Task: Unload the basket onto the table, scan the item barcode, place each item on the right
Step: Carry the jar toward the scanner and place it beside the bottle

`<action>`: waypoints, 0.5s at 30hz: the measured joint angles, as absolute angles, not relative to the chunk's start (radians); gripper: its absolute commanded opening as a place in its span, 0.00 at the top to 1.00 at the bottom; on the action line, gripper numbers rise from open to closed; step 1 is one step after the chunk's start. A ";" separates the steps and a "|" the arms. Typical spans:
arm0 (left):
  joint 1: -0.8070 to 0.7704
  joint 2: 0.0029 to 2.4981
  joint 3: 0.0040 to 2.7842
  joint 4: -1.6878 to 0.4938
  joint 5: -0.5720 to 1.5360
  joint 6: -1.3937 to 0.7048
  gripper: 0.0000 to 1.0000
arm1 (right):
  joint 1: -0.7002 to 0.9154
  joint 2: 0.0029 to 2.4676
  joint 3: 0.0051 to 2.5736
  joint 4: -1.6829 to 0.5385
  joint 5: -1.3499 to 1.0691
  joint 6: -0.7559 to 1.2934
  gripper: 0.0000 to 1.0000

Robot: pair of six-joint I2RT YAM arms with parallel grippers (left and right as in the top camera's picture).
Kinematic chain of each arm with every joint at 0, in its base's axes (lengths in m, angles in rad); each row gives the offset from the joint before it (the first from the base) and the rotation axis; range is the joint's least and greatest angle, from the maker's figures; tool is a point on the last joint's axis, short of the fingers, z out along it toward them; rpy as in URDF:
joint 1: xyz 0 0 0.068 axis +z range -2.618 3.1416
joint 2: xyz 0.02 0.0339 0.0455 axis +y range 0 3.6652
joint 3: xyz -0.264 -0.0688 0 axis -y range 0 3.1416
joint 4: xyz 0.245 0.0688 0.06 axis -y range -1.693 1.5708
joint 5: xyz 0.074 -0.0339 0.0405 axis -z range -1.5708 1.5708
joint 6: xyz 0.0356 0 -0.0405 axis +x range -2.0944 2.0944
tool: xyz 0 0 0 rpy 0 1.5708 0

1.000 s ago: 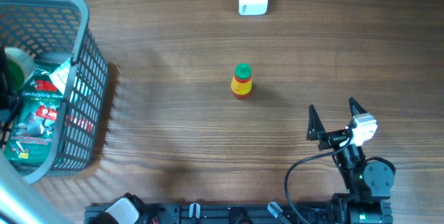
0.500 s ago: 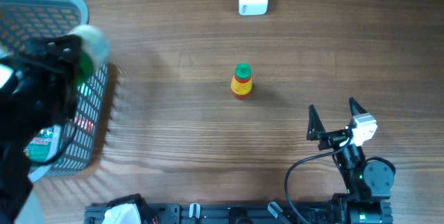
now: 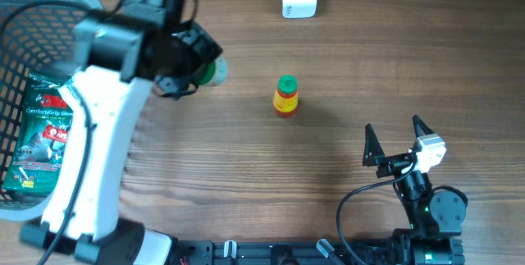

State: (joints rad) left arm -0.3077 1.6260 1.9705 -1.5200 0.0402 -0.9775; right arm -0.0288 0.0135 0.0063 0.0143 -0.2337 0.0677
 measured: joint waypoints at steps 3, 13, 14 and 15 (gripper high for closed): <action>-0.348 1.686 1.967 -1.522 0.004 -0.978 0.34 | -0.029 0.014 0.006 0.014 -0.234 0.068 0.00; -0.455 1.803 1.763 -1.314 -0.033 -0.990 0.31 | -0.029 0.014 0.006 0.014 -0.234 0.068 0.00; -0.464 1.803 1.724 -1.272 -0.033 -0.998 0.31 | -0.029 0.014 0.006 0.014 -0.234 0.068 0.00; -0.473 1.805 1.688 -1.235 -0.033 -1.004 0.31 | -0.029 0.014 0.006 0.014 -0.234 0.068 0.00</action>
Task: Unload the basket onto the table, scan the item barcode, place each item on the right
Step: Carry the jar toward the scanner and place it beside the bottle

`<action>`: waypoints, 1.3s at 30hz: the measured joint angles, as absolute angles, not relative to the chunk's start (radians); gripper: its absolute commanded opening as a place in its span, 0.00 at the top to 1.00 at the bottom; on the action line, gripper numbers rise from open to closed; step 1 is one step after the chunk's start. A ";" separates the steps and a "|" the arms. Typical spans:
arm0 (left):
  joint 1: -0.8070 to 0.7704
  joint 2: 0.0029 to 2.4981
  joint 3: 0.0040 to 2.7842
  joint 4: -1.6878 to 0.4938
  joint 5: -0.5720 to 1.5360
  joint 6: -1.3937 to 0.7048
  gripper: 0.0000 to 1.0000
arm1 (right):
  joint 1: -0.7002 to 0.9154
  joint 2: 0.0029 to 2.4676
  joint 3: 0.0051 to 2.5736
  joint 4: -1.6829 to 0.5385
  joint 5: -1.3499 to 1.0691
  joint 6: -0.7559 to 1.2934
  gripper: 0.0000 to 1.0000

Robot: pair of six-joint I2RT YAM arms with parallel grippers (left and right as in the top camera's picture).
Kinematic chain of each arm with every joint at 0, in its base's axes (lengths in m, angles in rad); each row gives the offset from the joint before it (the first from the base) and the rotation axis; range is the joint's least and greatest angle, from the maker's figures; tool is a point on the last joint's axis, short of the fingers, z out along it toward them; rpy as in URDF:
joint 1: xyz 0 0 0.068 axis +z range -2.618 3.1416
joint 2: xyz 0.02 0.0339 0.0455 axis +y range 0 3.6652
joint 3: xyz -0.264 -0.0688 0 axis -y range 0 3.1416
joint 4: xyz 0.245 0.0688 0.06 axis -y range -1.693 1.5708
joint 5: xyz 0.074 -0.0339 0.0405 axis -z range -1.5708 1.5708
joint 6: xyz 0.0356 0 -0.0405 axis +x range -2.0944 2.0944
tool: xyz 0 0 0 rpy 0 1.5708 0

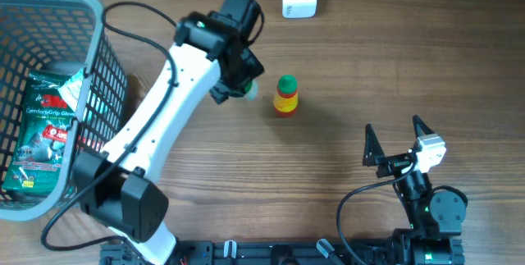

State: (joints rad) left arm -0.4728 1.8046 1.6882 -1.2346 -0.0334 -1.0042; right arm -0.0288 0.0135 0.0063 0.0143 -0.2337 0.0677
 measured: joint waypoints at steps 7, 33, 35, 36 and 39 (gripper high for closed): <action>-0.499 1.826 1.497 -1.024 -0.049 -1.012 0.31 | -0.029 0.014 0.006 0.014 -0.234 0.068 0.00; -0.559 1.828 1.348 -0.854 -0.108 -1.016 0.25 | -0.029 0.014 0.006 0.014 -0.234 0.068 0.00; -0.576 1.835 1.348 -0.844 -0.112 -1.016 0.21 | -0.029 0.014 0.006 0.014 -0.234 0.068 0.00; -0.582 1.840 1.348 -0.844 -0.117 -1.016 0.20 | -0.029 0.014 0.006 0.014 -0.234 0.068 0.00; -0.587 1.853 1.348 -0.841 -0.131 -1.016 0.03 | -0.029 0.014 0.006 0.014 -0.234 0.068 0.00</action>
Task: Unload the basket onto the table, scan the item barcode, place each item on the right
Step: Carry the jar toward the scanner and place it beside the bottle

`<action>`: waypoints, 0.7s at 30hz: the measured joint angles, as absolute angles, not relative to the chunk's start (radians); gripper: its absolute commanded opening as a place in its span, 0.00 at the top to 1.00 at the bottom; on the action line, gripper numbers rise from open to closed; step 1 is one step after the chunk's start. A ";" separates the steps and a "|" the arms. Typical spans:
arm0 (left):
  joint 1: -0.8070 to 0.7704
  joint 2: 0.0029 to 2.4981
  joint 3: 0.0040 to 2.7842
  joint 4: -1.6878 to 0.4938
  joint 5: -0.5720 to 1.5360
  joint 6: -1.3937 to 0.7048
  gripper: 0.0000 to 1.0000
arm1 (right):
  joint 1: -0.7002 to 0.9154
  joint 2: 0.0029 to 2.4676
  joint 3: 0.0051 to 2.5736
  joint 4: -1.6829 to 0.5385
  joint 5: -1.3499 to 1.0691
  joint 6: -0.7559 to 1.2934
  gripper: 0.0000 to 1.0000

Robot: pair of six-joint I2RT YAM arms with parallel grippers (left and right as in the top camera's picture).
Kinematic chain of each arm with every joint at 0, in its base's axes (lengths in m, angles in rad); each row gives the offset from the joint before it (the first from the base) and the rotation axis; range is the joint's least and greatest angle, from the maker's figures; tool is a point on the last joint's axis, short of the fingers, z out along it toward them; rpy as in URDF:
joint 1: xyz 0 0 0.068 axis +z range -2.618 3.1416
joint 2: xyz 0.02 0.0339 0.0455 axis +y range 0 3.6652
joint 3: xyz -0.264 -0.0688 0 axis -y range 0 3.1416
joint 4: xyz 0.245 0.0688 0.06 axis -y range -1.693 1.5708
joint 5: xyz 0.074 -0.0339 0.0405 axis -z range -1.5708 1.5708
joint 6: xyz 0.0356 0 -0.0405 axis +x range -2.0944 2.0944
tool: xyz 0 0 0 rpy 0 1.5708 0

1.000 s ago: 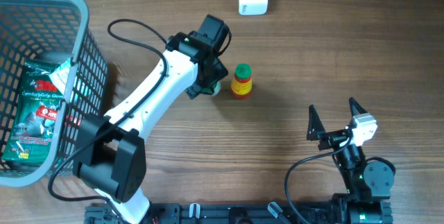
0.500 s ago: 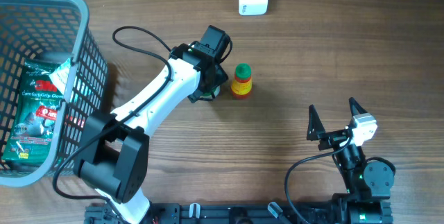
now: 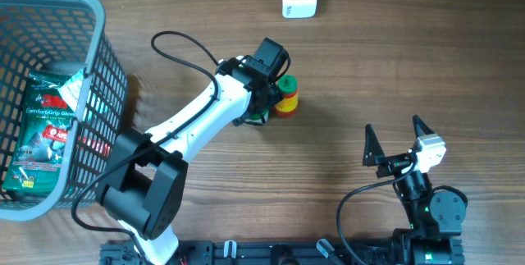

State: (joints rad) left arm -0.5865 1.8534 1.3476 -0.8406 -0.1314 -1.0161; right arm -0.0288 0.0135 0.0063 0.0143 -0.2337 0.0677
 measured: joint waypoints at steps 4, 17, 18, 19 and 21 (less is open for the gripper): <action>-0.586 1.854 1.348 -0.844 -0.139 -1.023 0.00 | -0.029 0.014 0.006 0.014 -0.234 0.068 0.00; -0.586 1.668 1.544 -1.027 -0.207 -0.980 0.00 | -0.029 0.014 0.006 0.014 -0.234 0.068 0.00; -0.586 1.625 1.565 -1.028 -0.231 -0.973 0.00 | -0.029 0.014 0.006 0.014 -0.234 0.068 0.00; -0.586 1.617 1.568 -1.029 -0.236 -0.968 0.00 | -0.029 0.014 0.006 0.014 -0.234 0.068 0.00; -0.587 1.520 1.585 -1.029 -0.308 -0.962 0.00 | -0.029 0.014 0.006 0.014 -0.234 0.068 0.00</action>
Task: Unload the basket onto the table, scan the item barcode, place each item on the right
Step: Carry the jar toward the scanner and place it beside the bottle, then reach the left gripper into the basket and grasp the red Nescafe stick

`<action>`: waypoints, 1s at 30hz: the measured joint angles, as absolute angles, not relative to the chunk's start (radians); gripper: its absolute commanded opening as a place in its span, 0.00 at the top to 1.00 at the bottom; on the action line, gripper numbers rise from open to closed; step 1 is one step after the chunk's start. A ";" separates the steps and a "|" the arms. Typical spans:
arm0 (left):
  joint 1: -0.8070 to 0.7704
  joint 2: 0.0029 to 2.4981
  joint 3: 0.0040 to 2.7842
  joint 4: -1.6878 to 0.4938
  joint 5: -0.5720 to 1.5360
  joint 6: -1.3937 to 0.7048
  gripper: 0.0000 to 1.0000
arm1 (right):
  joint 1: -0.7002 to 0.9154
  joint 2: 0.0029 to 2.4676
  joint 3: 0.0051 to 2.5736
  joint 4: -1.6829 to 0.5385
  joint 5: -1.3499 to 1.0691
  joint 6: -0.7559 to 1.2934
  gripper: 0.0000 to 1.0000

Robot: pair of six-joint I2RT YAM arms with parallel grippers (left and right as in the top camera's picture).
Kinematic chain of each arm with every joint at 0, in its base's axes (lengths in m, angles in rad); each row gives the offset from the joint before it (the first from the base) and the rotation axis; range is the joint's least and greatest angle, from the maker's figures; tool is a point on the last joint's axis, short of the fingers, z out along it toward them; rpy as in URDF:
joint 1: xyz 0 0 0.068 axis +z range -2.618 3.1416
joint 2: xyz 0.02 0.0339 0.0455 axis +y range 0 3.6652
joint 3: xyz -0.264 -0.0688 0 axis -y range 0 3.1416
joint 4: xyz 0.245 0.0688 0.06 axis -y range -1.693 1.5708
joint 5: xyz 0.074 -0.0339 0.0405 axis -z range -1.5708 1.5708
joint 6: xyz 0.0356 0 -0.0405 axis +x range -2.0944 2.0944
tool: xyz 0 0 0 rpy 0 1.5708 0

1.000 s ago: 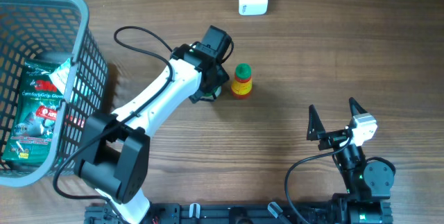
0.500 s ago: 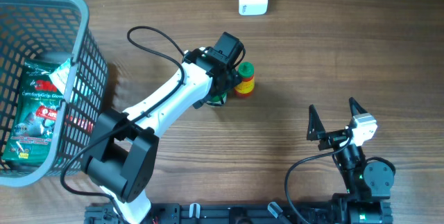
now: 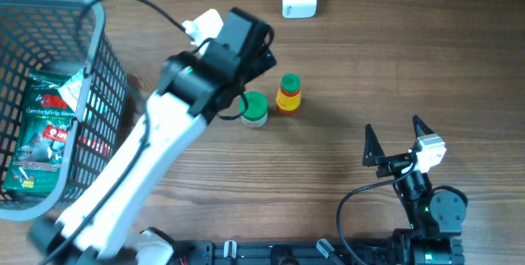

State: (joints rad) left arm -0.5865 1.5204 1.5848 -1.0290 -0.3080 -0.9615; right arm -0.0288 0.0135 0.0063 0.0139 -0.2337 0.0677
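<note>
A small white jar with a green lid stands upright on the wooden table, just left of a red-and-yellow bottle with a green cap. My left gripper is lifted above and behind the jar, open and holding nothing. The white barcode scanner sits at the far edge of the table. My right gripper rests near the front right, open, well away from both containers.
A grey wire basket fills the left side, with a green glove package lying inside. My left arm stretches diagonally from the front left across the table. A black cable loops beside the right arm's base.
My left gripper was low beside the red-and-yellow bottle, shut on the green-lidded jar. Now the jar stands free on the table and the gripper is raised off it.
My left gripper first held the green-lidded jar near the basket. It was then further right with the jar, and then down at the red-and-yellow bottle's left side. Now the jar stands there alone. The right arm has stayed still throughout.
</note>
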 measured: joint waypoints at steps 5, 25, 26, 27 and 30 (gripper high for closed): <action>-0.586 1.370 1.585 -1.023 -0.476 -0.953 0.46 | -0.029 0.014 0.006 0.014 -0.234 0.068 0.00; -0.291 1.080 1.590 -0.752 -1.331 -0.940 0.54 | -0.029 0.014 0.006 0.014 -0.234 0.068 0.00; -0.217 1.090 1.591 -0.755 -1.316 -0.941 0.52 | -0.029 0.014 0.006 0.014 -0.234 0.068 0.00; -0.163 1.099 1.591 -0.762 -1.296 -0.939 0.47 | -0.028 0.014 0.006 0.014 -0.234 0.068 0.00; 0.096 1.153 1.591 -0.825 -1.102 -0.938 0.37 | -0.029 0.014 0.006 0.014 -0.234 0.068 0.00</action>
